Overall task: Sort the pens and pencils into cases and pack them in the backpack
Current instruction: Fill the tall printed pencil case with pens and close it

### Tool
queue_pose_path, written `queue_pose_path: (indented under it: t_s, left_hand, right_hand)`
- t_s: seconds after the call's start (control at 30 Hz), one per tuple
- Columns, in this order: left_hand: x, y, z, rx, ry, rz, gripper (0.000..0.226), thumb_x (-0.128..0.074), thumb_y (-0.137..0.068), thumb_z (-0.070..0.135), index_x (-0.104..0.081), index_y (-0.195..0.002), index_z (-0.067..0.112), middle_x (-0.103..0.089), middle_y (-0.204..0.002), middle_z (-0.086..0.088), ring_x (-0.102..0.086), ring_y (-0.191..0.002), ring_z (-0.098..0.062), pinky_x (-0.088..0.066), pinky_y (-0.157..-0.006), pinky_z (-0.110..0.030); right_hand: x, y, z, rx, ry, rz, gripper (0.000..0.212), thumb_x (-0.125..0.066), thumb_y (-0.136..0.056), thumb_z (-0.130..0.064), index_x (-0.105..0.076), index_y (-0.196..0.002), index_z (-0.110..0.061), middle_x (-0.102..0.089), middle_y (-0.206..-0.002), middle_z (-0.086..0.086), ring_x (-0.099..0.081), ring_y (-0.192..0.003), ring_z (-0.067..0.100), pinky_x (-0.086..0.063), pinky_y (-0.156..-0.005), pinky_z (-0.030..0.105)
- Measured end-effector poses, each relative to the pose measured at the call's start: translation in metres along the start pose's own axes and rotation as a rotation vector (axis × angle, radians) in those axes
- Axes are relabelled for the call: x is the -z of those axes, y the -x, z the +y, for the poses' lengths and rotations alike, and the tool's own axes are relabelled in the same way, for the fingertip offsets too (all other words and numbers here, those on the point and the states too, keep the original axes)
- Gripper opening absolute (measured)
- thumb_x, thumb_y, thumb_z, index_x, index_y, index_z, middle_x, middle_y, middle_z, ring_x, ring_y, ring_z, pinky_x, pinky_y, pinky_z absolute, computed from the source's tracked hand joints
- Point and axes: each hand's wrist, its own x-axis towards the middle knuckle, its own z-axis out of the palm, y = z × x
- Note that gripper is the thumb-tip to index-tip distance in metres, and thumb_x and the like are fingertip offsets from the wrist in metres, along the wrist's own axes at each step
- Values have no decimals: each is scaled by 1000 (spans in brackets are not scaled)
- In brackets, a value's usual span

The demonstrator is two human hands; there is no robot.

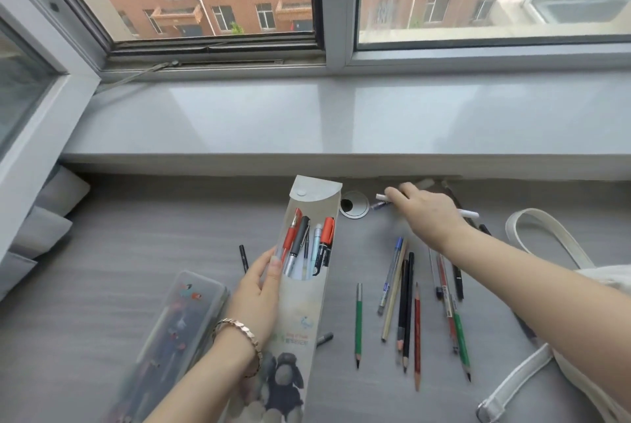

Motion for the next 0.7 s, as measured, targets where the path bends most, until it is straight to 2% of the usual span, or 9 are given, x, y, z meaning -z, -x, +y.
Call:
queue_pose_path:
  t_s: [0.1, 0.2, 0.27, 0.37, 0.47, 0.53, 0.6, 0.67, 0.7]
  left_hand:
    - [1, 9, -7, 10, -18, -12, 39, -34, -96, 35, -49, -130, 24, -60, -125, 3, -54, -115, -14, -38, -89, -23]
    - [-4, 25, -9, 10, -25, -61, 38, -36, -95, 37, -49, -129, 27, -59, -125, 6, -52, -115, -11, -36, -91, -22]
    - [-9, 37, -9, -9, -37, -107, 37, -36, -95, 39, -48, -129, 32, -57, -123, 9, -51, -116, -9, -37, -92, -22]
    - [-18, 58, -10, -56, -15, -159, 33, -39, -93, 42, -49, -124, 39, -58, -123, 13, -51, -118, -6, -39, -101, -26]
    - [-23, 74, -14, -112, -43, -197, 27, -40, -92, 43, -48, -116, 52, -61, -121, 15, -54, -116, -3, -40, -103, -27]
    - [-25, 82, -17, -130, -63, -198, 24, -40, -92, 43, -43, -106, 62, -62, -118, 16, -54, -113, -3, -41, -101, -26]
    - [-24, 87, -19, -126, -71, -189, 23, -40, -93, 40, -41, -102, 62, -59, -114, 18, -53, -112, -2, -39, -97, -22]
    - [-23, 90, -22, -112, -77, -182, 21, -39, -93, 40, -43, -106, 57, -59, -113, 18, -54, -112, -3, -40, -96, -22]
    - [-23, 91, -23, -105, -84, -180, 22, -39, -93, 41, -44, -110, 54, -59, -115, 17, -55, -112, -4, -42, -97, -25]
  right_hand:
    - [20, 28, -16, 115, -184, 295, 61, -70, -63, 7, -46, -111, -24, -61, -89, 8, -52, -46, 29, -37, -36, 26]
    - [45, 59, -38, 356, -174, 416, 35, -62, -71, -1, -60, -96, -25, -63, -81, 3, -50, -44, 19, -31, -34, 18]
    - [59, 76, -50, 462, -146, 375, 25, -54, -75, -6, -69, -86, -23, -64, -78, 2, -52, -45, 13, -27, -36, 15]
    - [60, 99, -64, 596, -157, 224, 26, -68, -66, -5, -70, -84, -23, -65, -80, 1, -61, -55, 15, -30, -38, 16]
    - [58, 124, -80, 727, -251, 114, 31, -65, -67, -7, -68, -92, -24, -66, -91, 3, -65, -69, 19, -43, -40, 23]
    - [61, 139, -86, 683, -314, 143, 26, -55, -76, -16, -66, -99, -22, -65, -95, 3, -64, -73, 18, -48, -44, 25]
    - [67, 148, -88, 518, -440, 186, 36, -42, -83, -24, -63, -111, -18, -62, -100, 3, -62, -83, 18, -53, -59, 26]
    - [76, 154, -84, 283, -610, 95, 46, -33, -91, -23, -44, -135, -17, -55, -116, 5, -53, -104, 16, -42, -86, 20]
    - [79, 158, -79, 187, -717, 25, 47, -32, -94, -17, -32, -142, -20, -52, -119, 4, -50, -106, 9, -35, -90, 14]
